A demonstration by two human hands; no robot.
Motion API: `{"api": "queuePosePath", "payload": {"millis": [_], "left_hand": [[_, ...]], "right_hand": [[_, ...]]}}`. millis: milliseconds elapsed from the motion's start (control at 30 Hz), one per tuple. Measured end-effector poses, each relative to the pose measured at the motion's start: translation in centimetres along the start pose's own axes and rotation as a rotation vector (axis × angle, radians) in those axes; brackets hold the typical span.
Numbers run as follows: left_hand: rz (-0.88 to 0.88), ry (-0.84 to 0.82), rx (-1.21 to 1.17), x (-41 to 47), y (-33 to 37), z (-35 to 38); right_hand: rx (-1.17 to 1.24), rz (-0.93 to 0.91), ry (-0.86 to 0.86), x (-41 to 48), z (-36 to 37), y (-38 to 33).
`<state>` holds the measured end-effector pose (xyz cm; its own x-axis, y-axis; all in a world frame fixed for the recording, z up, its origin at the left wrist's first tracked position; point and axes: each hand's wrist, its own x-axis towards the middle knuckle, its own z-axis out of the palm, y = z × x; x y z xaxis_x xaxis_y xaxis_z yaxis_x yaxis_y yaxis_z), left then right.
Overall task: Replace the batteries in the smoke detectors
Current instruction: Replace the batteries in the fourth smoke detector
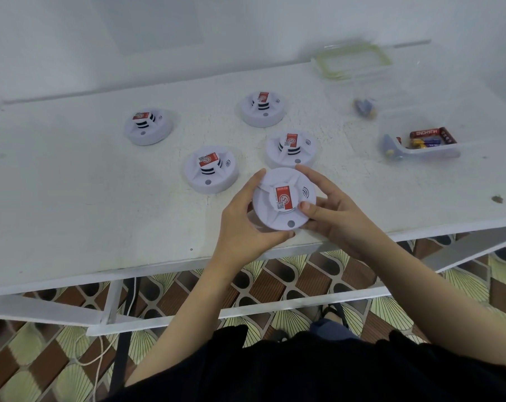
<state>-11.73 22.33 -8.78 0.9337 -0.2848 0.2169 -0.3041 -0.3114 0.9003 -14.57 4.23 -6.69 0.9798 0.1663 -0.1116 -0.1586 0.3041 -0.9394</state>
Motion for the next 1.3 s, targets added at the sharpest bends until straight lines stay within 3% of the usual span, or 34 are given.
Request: {"api": "queuePosePath", "payload": {"millis": [1300], "left_hand": [[0.005, -0.01, 0.011, -0.05, -0.02, -0.03]], "right_hand": [[-0.063, -0.029, -0.003, -0.09, -0.27, 0.19]]}}
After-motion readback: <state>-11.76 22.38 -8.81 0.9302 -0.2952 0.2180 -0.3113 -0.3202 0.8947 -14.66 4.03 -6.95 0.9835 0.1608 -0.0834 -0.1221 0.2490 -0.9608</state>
